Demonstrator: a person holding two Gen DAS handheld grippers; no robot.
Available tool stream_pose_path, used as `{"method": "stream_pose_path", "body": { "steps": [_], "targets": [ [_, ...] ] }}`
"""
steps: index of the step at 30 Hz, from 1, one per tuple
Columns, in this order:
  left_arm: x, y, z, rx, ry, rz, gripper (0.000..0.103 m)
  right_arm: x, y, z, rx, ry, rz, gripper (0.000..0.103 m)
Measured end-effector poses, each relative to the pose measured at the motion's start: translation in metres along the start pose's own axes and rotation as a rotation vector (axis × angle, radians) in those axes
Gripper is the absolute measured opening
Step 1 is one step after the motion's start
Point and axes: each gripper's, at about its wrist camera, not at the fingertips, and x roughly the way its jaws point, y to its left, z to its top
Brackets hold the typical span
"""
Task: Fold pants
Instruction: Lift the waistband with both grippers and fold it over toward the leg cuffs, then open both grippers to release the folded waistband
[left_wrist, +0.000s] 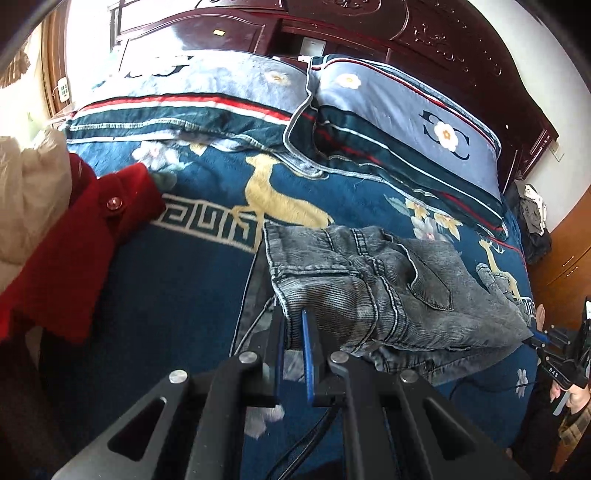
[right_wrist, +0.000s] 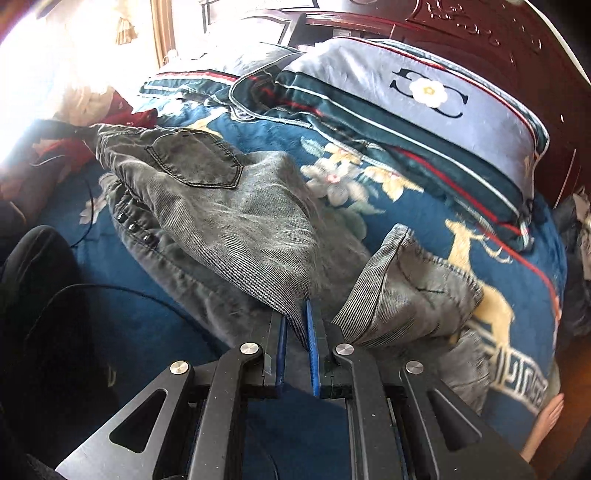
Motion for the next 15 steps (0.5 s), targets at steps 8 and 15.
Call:
{"method": "stream_pose_path", "body": {
  "steps": [8, 15],
  "targets": [
    [0.026, 0.009, -0.034, 0.051, 0.092, 0.051, 0.011, 0.023, 0.01, -0.03, 0.031, 0.061, 0.033, 0.009],
    [0.065, 0.015, -0.055, 0.018, 0.175, 0.075, 0.011, 0.061, 0.018, -0.053, 0.015, 0.136, 0.015, 0.01]
  ]
}}
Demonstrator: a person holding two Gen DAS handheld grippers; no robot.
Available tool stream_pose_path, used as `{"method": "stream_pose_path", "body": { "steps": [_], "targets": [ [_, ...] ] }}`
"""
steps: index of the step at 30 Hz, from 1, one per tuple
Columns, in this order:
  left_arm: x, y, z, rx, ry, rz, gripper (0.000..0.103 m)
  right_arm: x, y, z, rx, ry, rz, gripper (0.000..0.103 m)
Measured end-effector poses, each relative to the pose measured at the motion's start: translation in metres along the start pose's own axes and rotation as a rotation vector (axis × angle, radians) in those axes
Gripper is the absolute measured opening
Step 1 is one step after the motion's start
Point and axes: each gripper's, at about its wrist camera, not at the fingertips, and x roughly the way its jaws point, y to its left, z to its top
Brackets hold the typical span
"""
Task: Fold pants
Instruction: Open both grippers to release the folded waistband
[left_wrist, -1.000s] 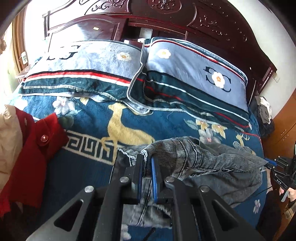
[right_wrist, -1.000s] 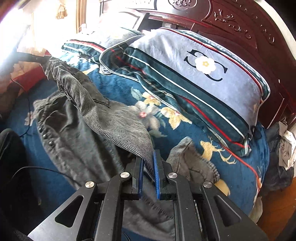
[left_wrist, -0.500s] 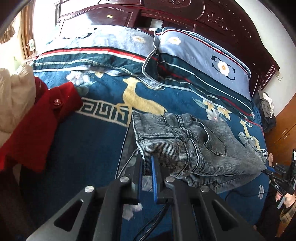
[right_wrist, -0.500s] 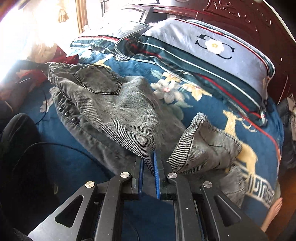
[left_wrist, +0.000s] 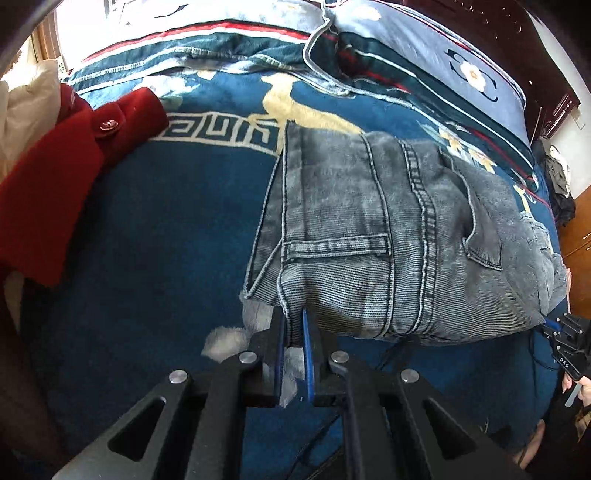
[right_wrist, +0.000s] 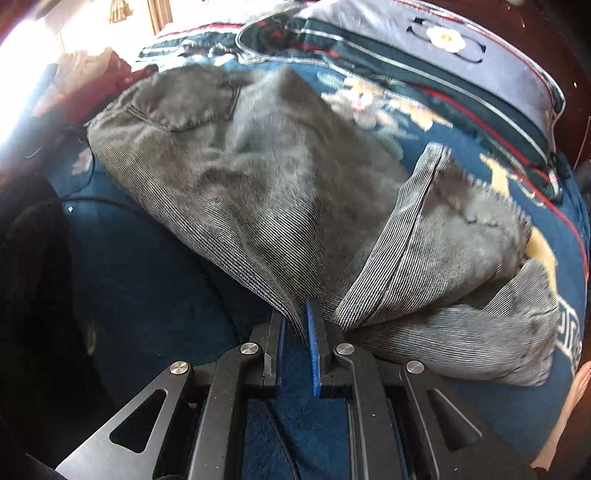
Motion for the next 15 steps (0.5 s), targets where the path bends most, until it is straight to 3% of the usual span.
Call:
{"method": "stream_pose_path", "body": {
  "steps": [7, 9, 10, 14, 15],
  "targets": [
    [-0.007, -0.005, 0.003, -0.018, 0.007, 0.039, 0.014, 0.001, 0.002, 0.0, 0.0, -0.003, -0.024, 0.013],
    [-0.019, -0.005, 0.005, -0.019, -0.008, 0.057, 0.018, -0.009, 0.003, 0.0, 0.013, -0.024, -0.016, 0.028],
    [-0.025, -0.006, 0.006, -0.015, -0.015, 0.066, 0.023, -0.016, 0.003, -0.001, 0.022, -0.041, -0.007, 0.03],
    [-0.06, -0.01, 0.009, -0.01, -0.088, 0.074, 0.062, -0.04, 0.0, -0.001, 0.06, -0.096, 0.007, 0.032],
    [-0.069, -0.012, 0.009, -0.009, -0.109, 0.067, 0.064, -0.047, -0.002, -0.002, 0.078, -0.109, 0.016, 0.032]
  ]
}}
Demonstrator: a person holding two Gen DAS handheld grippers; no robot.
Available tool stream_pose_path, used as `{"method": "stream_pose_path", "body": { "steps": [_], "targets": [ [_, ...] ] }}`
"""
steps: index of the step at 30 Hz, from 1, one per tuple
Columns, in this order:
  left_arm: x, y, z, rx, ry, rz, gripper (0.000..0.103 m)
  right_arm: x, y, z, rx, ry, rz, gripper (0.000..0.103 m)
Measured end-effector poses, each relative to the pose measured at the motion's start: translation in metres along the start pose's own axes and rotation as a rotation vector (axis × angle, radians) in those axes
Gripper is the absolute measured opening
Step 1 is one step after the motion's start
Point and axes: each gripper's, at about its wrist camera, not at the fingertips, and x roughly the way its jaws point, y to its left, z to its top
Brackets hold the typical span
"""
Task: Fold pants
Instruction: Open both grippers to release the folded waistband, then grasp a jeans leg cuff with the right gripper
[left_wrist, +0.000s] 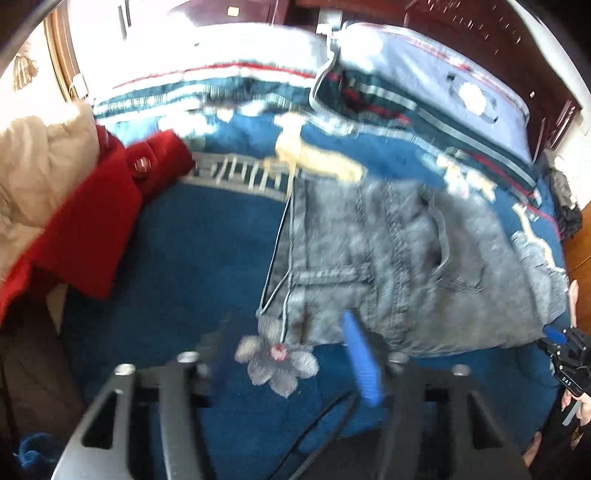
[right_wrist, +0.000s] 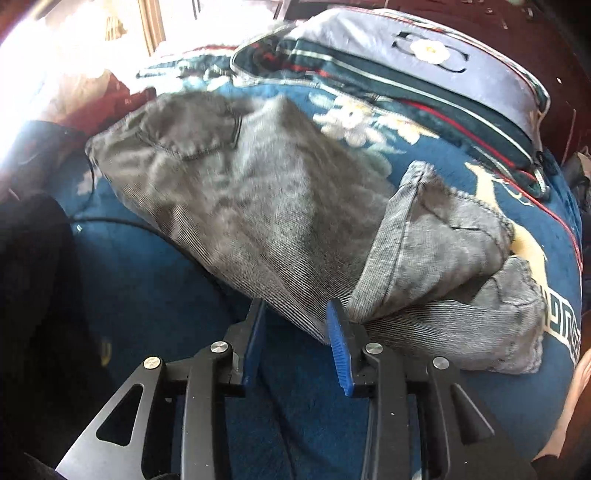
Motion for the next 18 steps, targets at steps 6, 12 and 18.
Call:
{"method": "stream_pose_path", "body": {
  "steps": [6, 12, 18],
  "targets": [
    [-0.036, -0.028, 0.01, 0.027, -0.072, -0.057, 0.064, -0.042, -0.046, -0.006, 0.182, -0.085, -0.036, 0.056],
    [-0.027, -0.121, 0.022, 0.169, -0.048, -0.193, 0.064, -0.056, -0.102, -0.022, 0.273, -0.043, -0.144, 0.057],
    [0.015, -0.232, 0.017, 0.321, 0.049, -0.309, 0.064, -0.057, -0.152, -0.04, 0.373, 0.006, -0.135, 0.057]
  ]
}}
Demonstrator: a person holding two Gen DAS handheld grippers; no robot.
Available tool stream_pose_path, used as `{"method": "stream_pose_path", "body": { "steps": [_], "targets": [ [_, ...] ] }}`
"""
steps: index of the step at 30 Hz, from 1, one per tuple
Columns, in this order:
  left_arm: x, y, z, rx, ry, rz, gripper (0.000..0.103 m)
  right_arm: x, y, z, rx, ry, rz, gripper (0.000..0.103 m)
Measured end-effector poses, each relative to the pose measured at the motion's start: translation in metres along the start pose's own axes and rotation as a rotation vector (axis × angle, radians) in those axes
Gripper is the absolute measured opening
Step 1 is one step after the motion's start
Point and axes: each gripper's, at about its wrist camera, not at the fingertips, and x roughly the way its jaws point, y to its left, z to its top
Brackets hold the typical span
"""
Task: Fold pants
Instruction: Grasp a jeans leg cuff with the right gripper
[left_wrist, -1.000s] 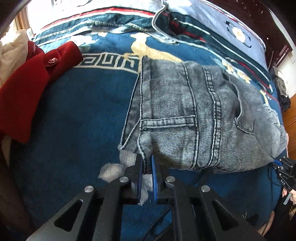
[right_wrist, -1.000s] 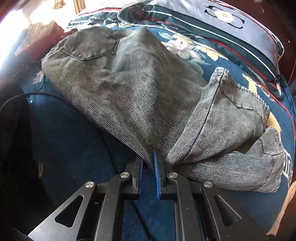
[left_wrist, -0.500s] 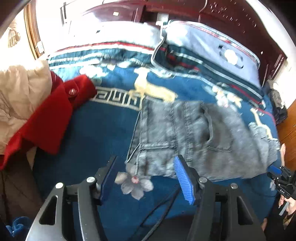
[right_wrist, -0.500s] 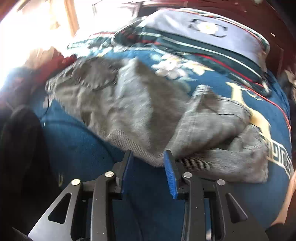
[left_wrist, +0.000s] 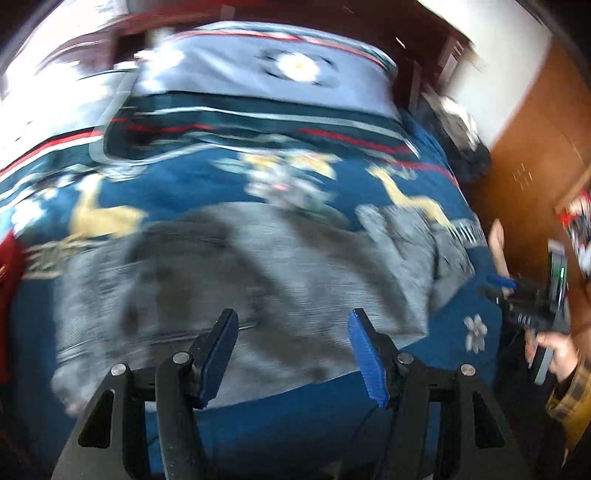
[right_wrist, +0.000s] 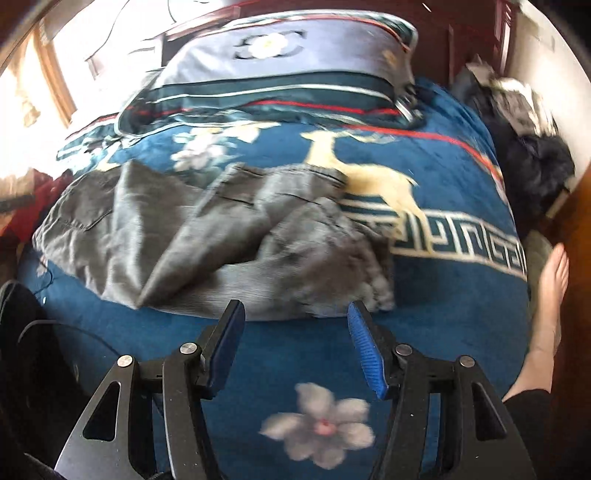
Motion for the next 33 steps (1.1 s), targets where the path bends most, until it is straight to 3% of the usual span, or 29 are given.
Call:
{"method": "stream_pose_path", "body": {
  "steps": [5, 9, 13, 14, 15, 17, 20, 23, 29, 32, 33],
  "targets": [
    [0.057, -0.069, 0.007, 0.09, 0.09, -0.068, 0.064, 0.016, -0.028, 0.009, -0.011, 0.066, 0.03, 0.057],
    [0.08, -0.123, 0.004, 0.215, 0.117, -0.097, 0.064, 0.033, -0.033, 0.015, -0.088, 0.12, 0.058, 0.057],
    [0.101, -0.157, 0.009, 0.285, 0.149, -0.108, 0.064, 0.05, -0.04, 0.021, -0.145, 0.146, 0.029, 0.057],
    [0.103, -0.158, 0.01, 0.284, 0.155, -0.116, 0.064, 0.051, -0.041, 0.021, -0.144, 0.147, 0.043, 0.053],
    [0.106, -0.162, 0.013, 0.281, 0.158, -0.123, 0.064, 0.051, -0.041, 0.021, -0.151, 0.146, 0.062, 0.037],
    [0.112, -0.166, 0.018, 0.272, 0.164, -0.135, 0.064, 0.046, -0.038, 0.018, -0.181, 0.154, 0.116, 0.017],
    [0.118, -0.17, 0.026, 0.262, 0.17, -0.146, 0.064, 0.029, -0.03, 0.01, -0.264, 0.174, 0.179, 0.012],
    [0.128, -0.179, 0.032, 0.249, 0.179, -0.166, 0.064, 0.014, -0.032, 0.0, -0.328, 0.205, 0.185, 0.011],
    [0.153, -0.205, 0.017, 0.264, 0.246, -0.193, 0.064, 0.018, -0.059, -0.03, -0.383, 0.36, 0.083, 0.011],
    [0.165, -0.213, 0.002, 0.293, 0.286, -0.191, 0.064, 0.012, -0.076, -0.021, -0.251, 0.295, 0.098, 0.012],
    [0.169, -0.215, -0.002, 0.302, 0.301, -0.186, 0.064, 0.01, -0.081, -0.013, -0.202, 0.256, 0.094, 0.019]
  ]
}}
